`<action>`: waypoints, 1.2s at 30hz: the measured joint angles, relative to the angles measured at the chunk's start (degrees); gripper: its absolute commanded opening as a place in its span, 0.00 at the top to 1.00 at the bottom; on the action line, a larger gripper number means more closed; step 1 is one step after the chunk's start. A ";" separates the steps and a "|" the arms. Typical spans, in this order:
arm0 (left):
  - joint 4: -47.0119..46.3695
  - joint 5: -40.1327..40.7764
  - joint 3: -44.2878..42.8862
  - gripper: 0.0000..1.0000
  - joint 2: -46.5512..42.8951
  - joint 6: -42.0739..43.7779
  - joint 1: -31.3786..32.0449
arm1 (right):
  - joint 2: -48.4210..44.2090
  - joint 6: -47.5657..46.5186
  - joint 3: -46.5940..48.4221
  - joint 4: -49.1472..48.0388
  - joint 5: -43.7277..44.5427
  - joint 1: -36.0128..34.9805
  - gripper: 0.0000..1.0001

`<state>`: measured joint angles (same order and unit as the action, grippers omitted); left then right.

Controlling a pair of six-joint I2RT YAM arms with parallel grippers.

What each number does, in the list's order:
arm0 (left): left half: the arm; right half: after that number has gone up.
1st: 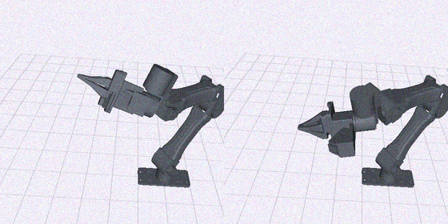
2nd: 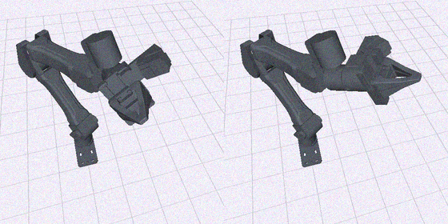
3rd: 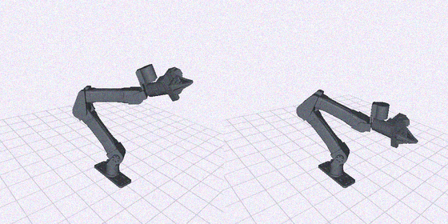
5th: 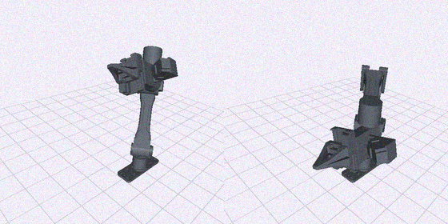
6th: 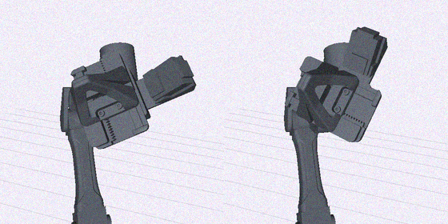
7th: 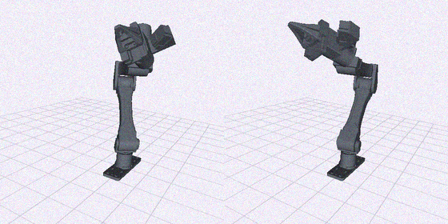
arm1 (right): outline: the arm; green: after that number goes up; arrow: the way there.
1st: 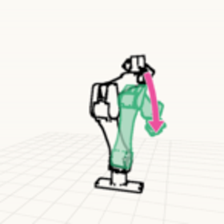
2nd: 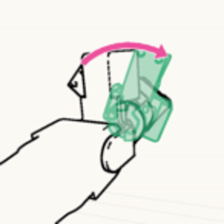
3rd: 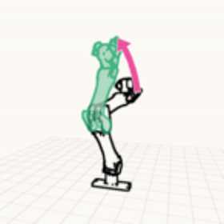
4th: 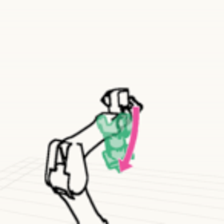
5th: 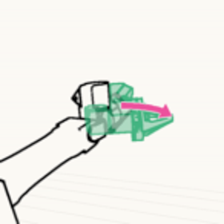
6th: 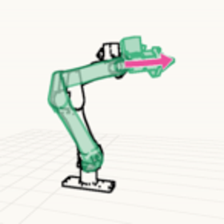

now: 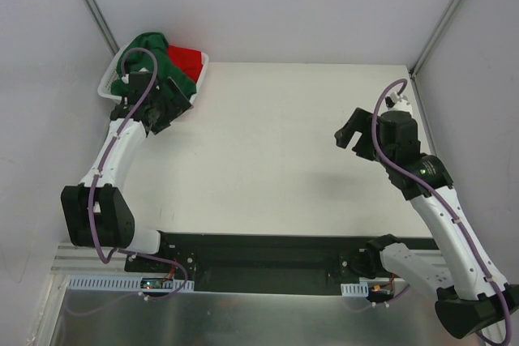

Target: Fold and stack the t-shirts

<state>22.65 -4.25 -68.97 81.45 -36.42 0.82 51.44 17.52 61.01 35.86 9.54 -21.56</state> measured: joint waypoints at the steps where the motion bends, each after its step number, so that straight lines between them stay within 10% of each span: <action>1: 0.00 -0.33 0.00 0.02 -0.26 0.22 -0.48 | 0.13 0.00 0.28 0.00 -0.07 0.00 0.04; 36: 0.37 -13.46 3.17 0.01 -9.16 4.31 -12.50 | 5.18 -1.57 7.13 -1.42 -0.94 0.00 0.04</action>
<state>23.03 -17.72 -65.80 72.29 -32.12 -11.68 56.62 15.94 68.14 34.44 8.60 -21.56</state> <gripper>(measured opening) 0.990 0.961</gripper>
